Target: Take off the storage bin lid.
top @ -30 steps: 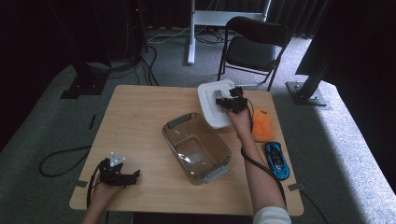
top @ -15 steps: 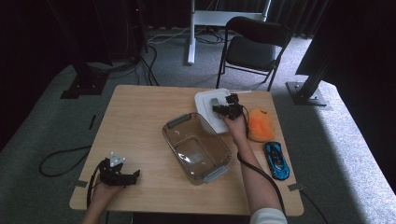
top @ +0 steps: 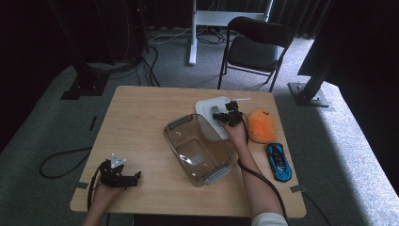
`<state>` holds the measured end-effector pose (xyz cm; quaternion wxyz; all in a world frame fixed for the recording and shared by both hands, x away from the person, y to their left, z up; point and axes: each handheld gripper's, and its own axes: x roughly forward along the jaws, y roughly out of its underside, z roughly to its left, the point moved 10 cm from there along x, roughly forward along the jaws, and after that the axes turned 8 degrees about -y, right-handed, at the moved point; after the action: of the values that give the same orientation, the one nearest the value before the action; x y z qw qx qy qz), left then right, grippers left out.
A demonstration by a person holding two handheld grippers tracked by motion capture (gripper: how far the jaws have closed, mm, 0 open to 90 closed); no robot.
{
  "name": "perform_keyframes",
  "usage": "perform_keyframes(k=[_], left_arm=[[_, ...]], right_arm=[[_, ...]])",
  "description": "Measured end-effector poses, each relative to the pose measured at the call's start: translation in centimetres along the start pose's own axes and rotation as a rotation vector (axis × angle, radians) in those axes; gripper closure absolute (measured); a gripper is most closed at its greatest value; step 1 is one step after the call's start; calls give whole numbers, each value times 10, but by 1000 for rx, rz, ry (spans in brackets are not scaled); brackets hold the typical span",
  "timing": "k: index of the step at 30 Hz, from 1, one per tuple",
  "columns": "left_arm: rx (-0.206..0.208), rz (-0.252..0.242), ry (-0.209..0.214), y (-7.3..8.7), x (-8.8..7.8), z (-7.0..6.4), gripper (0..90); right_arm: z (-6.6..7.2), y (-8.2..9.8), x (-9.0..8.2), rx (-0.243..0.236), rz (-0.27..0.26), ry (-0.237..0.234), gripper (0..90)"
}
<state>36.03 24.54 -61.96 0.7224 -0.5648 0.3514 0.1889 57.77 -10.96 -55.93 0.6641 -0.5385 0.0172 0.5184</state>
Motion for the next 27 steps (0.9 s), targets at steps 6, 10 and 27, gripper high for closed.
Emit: perform_keyframes(k=[6, 10, 27], left_arm=[[0, 0, 0, 0, 0, 0, 3], [0, 0, 0, 0, 0, 0, 3], [1, 0, 1, 0, 0, 0, 3]], right_arm=[[-4, 8, 5, 5, 20, 2, 698], [-5, 14, 8, 9, 25, -4, 697], [-3, 19, -10, -7, 39, 33, 453]])
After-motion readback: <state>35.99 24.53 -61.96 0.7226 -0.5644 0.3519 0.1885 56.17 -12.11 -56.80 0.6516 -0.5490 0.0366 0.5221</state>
